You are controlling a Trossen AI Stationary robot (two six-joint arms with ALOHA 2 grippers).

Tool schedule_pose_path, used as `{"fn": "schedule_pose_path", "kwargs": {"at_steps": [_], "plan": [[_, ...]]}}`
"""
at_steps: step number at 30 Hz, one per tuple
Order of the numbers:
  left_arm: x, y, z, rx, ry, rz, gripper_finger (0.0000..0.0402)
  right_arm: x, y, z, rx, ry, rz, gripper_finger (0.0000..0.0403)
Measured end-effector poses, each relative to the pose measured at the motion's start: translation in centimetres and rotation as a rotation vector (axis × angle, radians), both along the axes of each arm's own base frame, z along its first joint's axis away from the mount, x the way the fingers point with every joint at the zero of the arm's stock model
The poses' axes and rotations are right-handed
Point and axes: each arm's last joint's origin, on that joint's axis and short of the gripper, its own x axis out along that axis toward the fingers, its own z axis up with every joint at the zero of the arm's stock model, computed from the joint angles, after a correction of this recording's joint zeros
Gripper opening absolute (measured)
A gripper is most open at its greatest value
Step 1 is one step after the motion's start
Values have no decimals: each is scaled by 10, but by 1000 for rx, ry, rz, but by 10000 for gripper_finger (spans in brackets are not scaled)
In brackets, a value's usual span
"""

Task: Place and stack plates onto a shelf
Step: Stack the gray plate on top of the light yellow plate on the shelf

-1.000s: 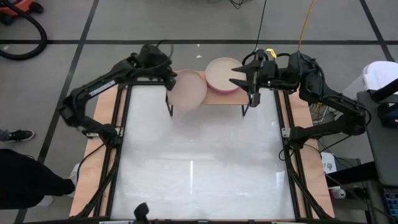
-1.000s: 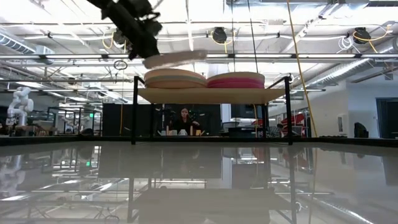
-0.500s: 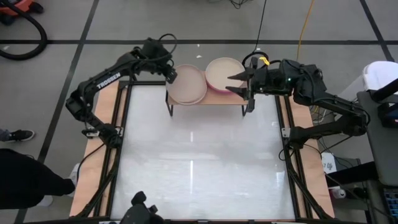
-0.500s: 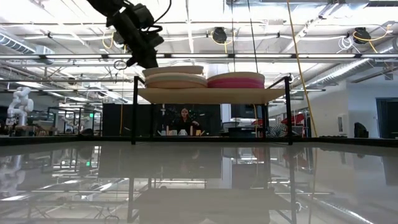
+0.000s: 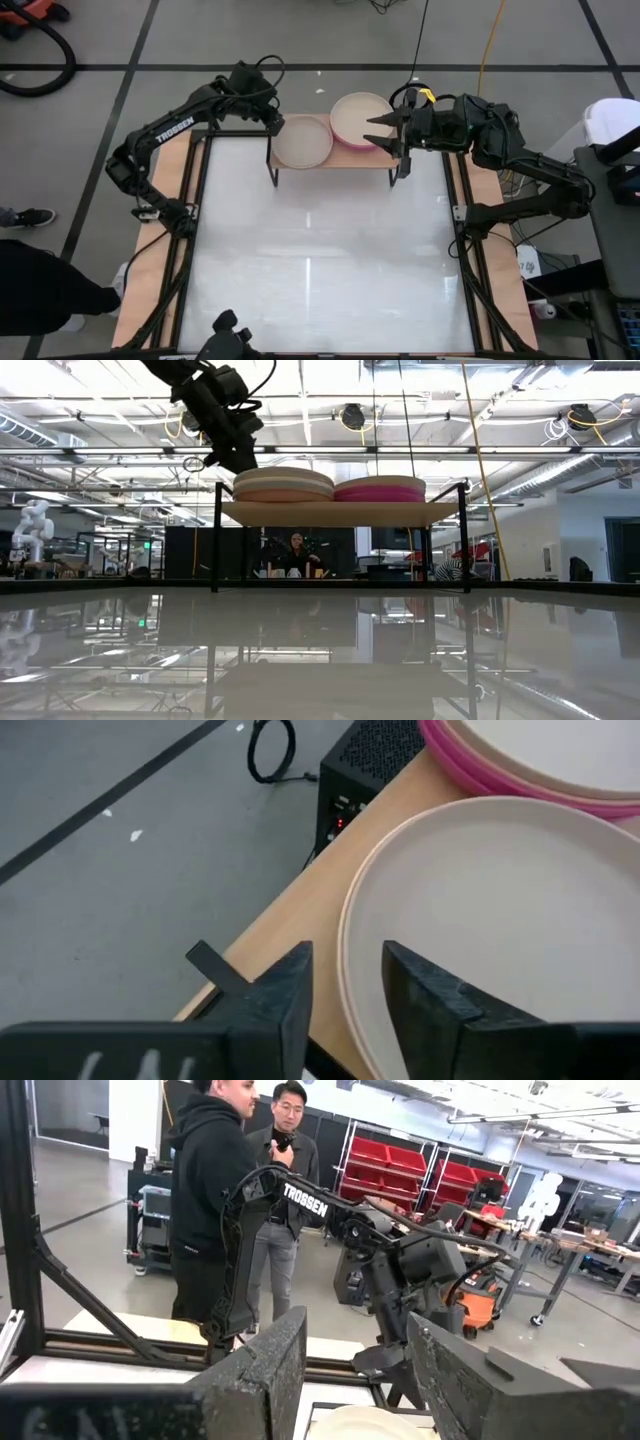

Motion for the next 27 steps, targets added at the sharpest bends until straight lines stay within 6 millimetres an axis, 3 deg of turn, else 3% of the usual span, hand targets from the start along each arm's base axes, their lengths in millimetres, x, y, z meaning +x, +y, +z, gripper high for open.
{"fn": "schedule_pose_path", "kwargs": {"at_steps": [5,10,13,16,20,25,27], "plan": [[-10,-10,21,49,-77,-49,141,-1,0,-1,-42,15,-2,155],[-34,-40,64,198,-221,-113,142,-21,7,3,-75,42,-2,155],[-44,-59,72,246,-345,-126,142,-34,10,6,-127,12,-5,155],[-38,-77,56,218,-367,-198,142,-40,12,1,-157,-18,-9,155],[-17,-94,16,175,-323,-276,142,-41,13,-13,-179,-65,-12,155],[7,-97,-20,230,-244,-281,142,-36,11,-36,-233,-163,-24,155],[11,-95,-25,230,-224,-278,142,-34,10,-42,-248,-207,-29,155]]}}
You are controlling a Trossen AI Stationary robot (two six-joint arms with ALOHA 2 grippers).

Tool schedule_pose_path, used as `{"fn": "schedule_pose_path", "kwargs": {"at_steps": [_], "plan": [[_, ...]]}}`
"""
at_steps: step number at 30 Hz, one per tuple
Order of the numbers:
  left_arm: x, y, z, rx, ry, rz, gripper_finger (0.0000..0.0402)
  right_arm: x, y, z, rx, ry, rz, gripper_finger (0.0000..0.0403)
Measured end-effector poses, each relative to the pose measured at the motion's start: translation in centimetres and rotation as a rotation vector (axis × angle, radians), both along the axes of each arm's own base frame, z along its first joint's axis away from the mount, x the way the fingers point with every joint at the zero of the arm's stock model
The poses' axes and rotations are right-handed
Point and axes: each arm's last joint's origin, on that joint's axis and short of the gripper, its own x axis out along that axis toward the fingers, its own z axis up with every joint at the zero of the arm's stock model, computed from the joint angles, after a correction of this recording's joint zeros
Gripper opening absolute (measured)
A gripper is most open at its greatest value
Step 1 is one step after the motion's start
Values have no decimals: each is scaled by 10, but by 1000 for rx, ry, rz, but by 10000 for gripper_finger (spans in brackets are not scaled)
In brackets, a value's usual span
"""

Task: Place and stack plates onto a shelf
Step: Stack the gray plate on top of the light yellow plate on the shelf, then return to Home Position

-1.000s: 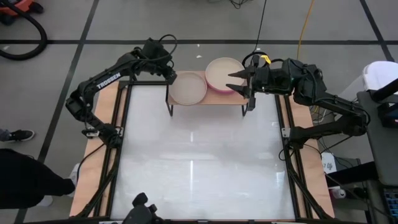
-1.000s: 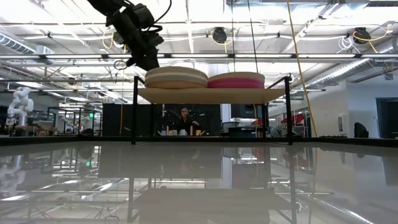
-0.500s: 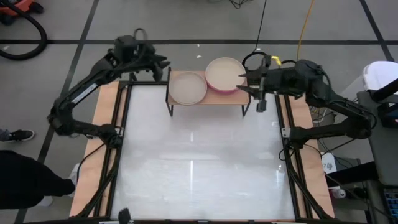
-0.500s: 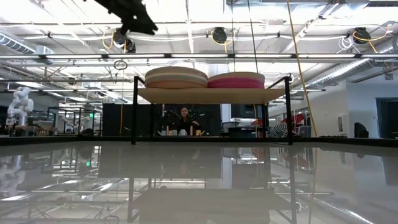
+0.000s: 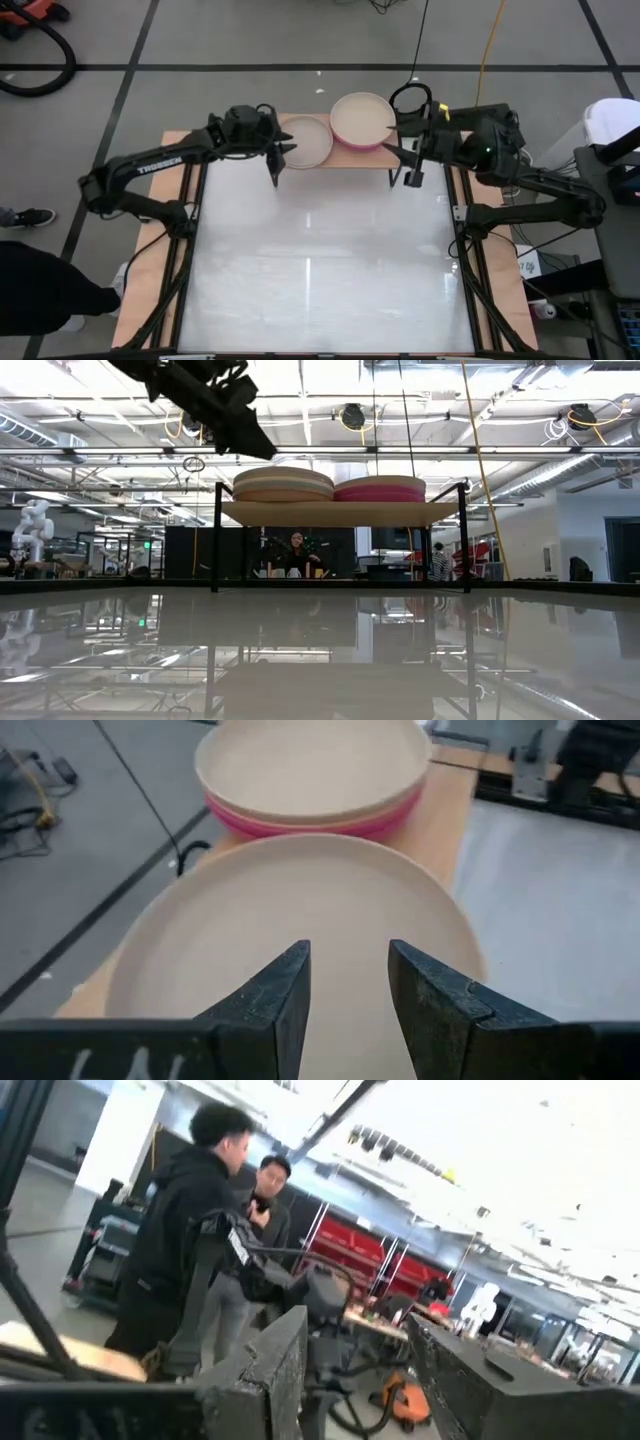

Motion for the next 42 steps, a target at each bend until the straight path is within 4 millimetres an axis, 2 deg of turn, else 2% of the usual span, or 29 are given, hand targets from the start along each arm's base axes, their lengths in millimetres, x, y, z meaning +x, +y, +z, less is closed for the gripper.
{"fn": "schedule_pose_path", "kwargs": {"at_steps": [4,10,14,17,21,24,30,34,38,42], "plan": [[8,6,-15,-29,61,9,143,1,-1,-8,-5,-38,-3,155],[21,14,-43,-79,168,-1,143,1,-1,-9,-3,-30,-4,155],[23,15,-43,-63,159,-5,143,2,-1,-9,-2,-27,-4,155],[20,13,-32,-36,111,-3,143,2,-1,-9,-2,-27,-4,155],[8,6,7,38,-14,-3,143,-2,0,-7,-4,-36,-3,155],[-5,-2,26,67,-75,0,143,-8,2,-4,-8,-47,0,155],[-31,-17,53,97,-166,11,143,-29,9,5,26,-104,18,155],[-53,-36,79,170,-283,-15,143,-44,13,5,29,-84,19,155],[-80,-61,92,224,-370,-66,143,-54,16,-14,65,-49,25,155],[-105,-80,83,243,-431,-90,143,-56,17,-54,99,-37,31,155]]}}
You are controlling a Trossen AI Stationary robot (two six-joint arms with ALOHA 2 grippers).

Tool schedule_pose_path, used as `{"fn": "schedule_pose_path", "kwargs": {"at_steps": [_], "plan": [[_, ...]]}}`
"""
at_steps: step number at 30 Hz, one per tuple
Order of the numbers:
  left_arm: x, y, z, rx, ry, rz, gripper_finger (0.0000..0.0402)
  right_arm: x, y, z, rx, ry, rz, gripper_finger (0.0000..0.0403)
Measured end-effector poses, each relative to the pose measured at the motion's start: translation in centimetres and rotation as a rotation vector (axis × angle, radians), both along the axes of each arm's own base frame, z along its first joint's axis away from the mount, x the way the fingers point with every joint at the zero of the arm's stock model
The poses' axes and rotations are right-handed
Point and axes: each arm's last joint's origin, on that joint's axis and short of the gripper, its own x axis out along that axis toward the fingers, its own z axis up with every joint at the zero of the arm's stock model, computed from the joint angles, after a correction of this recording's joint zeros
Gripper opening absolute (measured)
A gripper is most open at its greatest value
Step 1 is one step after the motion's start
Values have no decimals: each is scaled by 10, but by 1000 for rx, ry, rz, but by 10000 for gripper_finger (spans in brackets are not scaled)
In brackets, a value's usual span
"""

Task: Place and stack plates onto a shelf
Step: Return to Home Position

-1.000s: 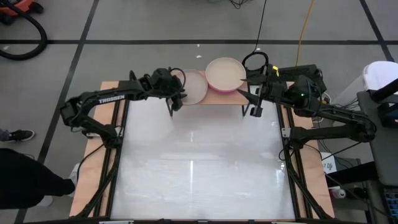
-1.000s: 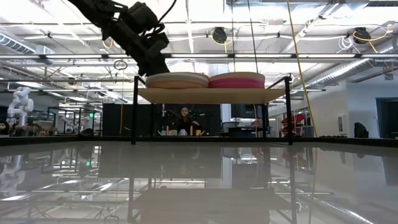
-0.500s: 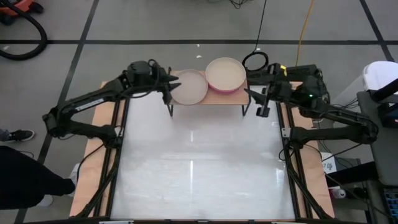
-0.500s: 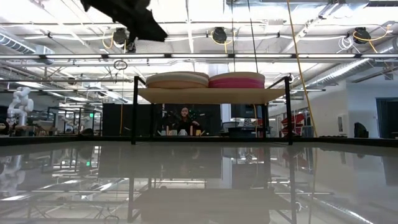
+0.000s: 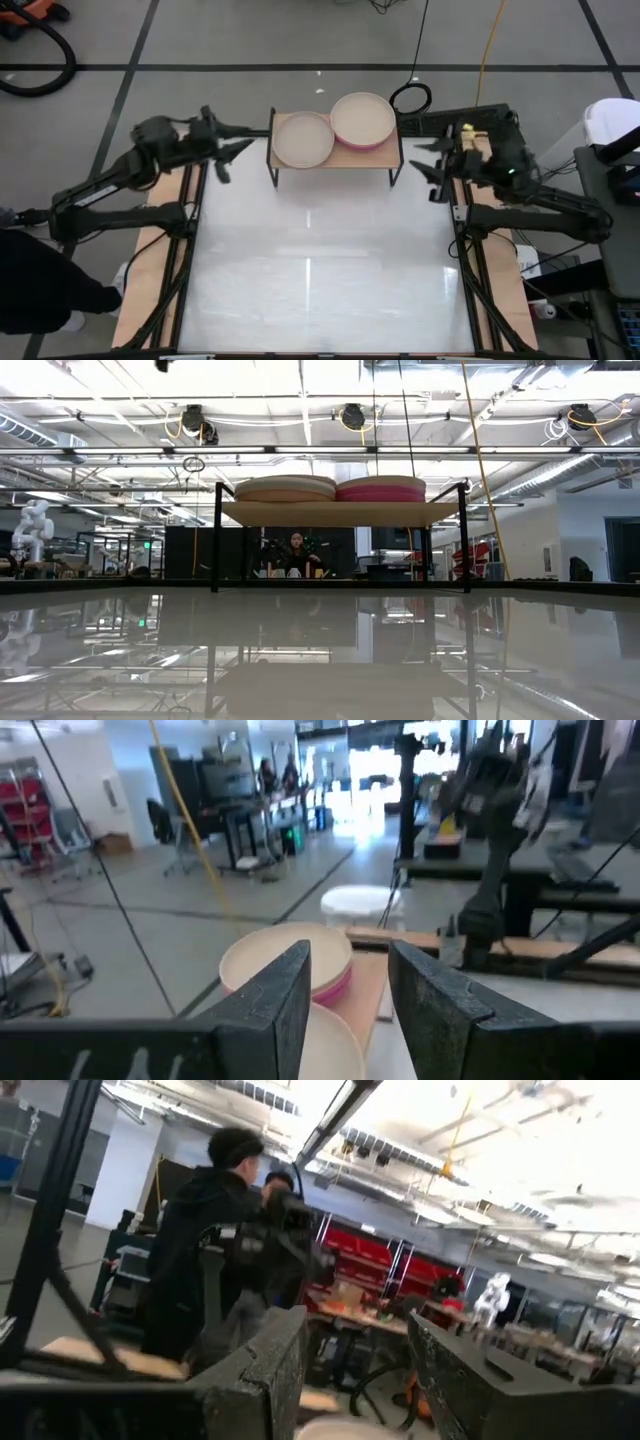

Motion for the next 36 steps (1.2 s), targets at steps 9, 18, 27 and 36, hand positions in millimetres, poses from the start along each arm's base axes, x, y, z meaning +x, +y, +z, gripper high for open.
{"fn": "schedule_pose_path", "kwargs": {"at_steps": [9,18,27,36], "plan": [[-47,-23,-44,-28,-165,-10,140,-11,0,-78,152,-47,-82,155],[-68,-32,-87,-24,-211,22,58,-21,2,-131,169,-96,-107,139],[-93,-43,-101,-7,-247,45,6,-36,5,-126,214,-68,-155,91],[-96,-43,-117,-75,-116,105,4,-51,8,-130,227,16,-188,8]]}}
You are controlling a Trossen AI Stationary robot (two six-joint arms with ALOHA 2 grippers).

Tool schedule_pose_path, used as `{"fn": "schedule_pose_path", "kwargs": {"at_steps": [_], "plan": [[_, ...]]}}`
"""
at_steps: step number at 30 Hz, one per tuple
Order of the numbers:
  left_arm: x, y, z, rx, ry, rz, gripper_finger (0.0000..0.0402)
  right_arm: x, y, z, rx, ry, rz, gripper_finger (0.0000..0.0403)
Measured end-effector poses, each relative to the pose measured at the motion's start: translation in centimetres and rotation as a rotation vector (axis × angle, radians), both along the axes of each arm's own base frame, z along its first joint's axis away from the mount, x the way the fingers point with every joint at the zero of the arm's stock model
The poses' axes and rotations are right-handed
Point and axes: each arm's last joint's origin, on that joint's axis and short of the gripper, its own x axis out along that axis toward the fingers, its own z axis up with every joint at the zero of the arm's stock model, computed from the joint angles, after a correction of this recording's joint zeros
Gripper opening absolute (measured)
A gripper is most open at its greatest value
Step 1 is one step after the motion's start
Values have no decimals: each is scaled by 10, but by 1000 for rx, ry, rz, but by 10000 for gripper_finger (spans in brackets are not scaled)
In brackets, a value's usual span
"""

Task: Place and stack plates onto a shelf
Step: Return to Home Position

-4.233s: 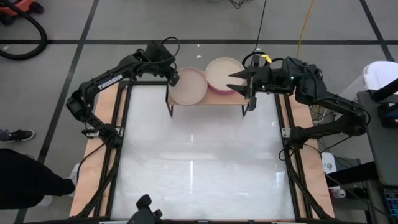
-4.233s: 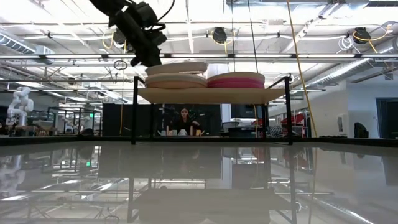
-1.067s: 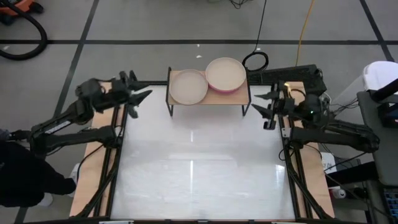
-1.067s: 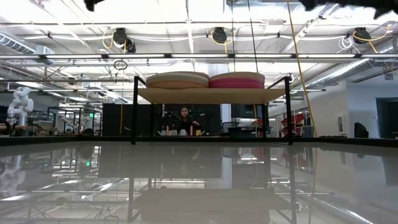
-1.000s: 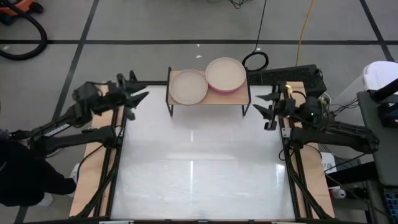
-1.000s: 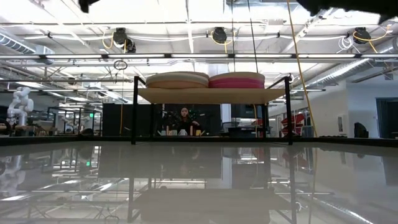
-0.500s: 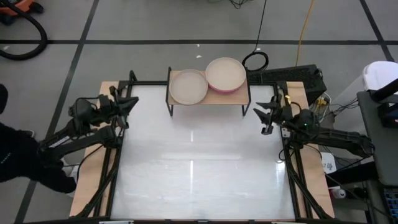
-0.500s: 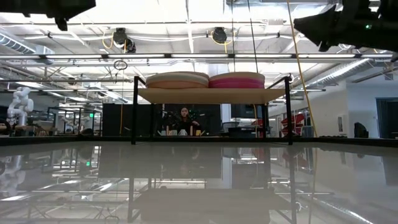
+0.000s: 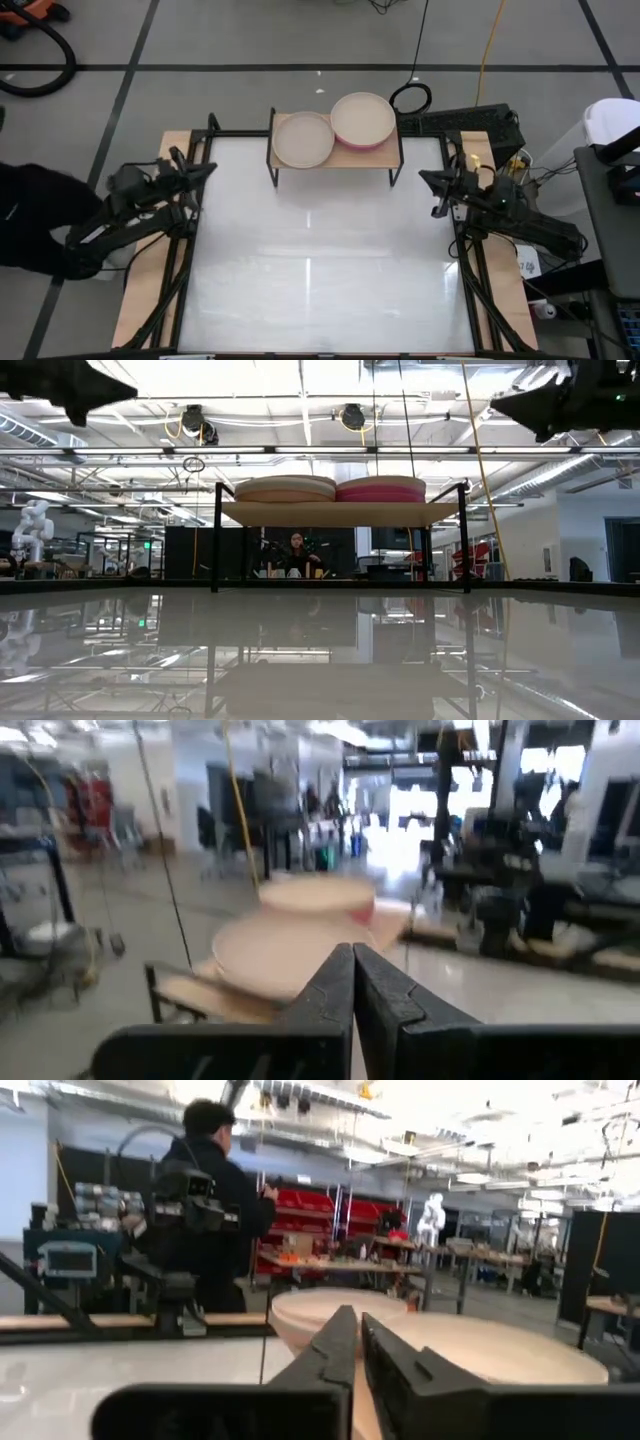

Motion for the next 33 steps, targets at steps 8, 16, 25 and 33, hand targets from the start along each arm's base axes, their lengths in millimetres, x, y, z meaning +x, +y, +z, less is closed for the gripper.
{"fn": "schedule_pose_path", "kwargs": {"at_steps": [8,16,25,33], "plan": [[20,7,-31,-22,13,-74,4,8,-3,-24,25,69,0,1],[32,13,-61,-63,52,-73,4,12,-4,-37,58,96,2,1],[45,19,-95,-104,-36,-69,3,13,-4,-42,65,98,5,1],[46,20,-105,-138,4,-53,3,13,-4,-42,50,87,1,2]]}}
